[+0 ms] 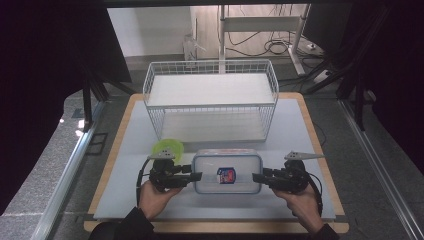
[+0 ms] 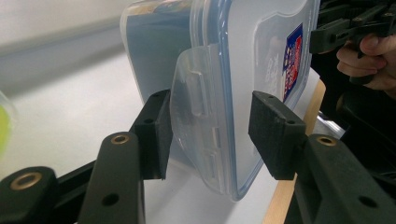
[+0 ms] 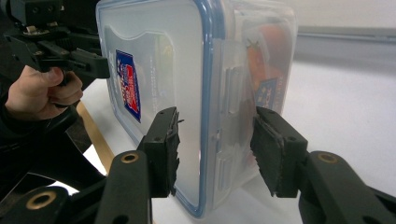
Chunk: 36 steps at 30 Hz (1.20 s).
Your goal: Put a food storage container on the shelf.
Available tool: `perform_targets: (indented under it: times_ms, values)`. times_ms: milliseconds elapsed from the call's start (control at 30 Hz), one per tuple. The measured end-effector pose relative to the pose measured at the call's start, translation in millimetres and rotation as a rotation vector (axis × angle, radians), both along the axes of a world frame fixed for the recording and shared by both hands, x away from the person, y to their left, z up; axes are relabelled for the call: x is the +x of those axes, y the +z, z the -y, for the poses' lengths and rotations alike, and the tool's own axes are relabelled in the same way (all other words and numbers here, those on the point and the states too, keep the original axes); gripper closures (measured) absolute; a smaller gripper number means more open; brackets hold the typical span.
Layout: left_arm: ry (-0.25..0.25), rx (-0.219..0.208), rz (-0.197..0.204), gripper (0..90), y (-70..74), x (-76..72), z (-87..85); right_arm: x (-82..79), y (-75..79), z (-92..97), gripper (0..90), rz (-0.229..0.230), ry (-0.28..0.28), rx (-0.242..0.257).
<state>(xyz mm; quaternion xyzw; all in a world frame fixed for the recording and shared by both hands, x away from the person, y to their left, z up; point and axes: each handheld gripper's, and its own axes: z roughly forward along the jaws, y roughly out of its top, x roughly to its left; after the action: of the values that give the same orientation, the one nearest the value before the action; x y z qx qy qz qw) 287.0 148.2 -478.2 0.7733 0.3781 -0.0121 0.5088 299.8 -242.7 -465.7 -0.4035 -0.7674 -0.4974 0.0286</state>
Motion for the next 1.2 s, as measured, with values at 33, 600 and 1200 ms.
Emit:
perform_targets:
  times_ms: [33, 600, 1200]
  values:
    - [0.002, 0.002, 0.006, 50.7, 3.7, 0.1, -1.1, 0.8, 2.0, -0.8, 52.7, 0.001, 0.004, -0.001]
    - [0.04, -0.008, 0.066, 50.7, 60.3, 20.3, -23.6, 31.0, 61.6, -24.7, 52.6, 0.074, 0.031, 0.004]
    - [0.071, -0.033, 0.092, 50.6, 114.6, 54.2, -41.4, 71.5, 118.3, -42.6, 52.4, 0.114, 0.021, 0.048]
